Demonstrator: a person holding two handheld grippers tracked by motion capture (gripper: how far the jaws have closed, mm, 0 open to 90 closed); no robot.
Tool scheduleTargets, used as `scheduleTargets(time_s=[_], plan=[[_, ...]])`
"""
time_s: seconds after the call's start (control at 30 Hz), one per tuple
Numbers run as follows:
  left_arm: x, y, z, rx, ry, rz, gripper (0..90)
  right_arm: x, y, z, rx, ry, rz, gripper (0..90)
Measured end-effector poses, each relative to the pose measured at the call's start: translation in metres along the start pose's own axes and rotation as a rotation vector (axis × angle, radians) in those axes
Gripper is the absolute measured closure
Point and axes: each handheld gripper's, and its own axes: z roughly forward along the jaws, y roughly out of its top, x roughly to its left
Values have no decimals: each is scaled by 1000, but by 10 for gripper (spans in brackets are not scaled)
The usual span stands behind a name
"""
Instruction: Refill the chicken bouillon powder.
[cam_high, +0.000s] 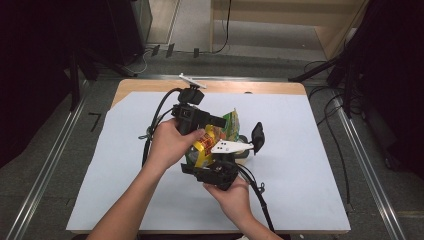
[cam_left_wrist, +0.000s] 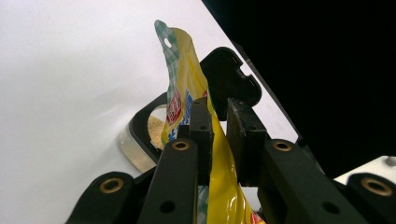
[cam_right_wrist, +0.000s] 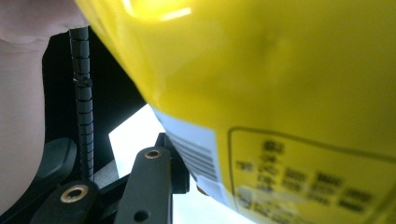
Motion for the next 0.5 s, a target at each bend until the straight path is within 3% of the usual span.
scheduleTargets(time_s=[0.5], plan=[[-7, -1, -6, -49, 27, 38, 816, 1, 2, 1, -29, -26, -15, 675]])
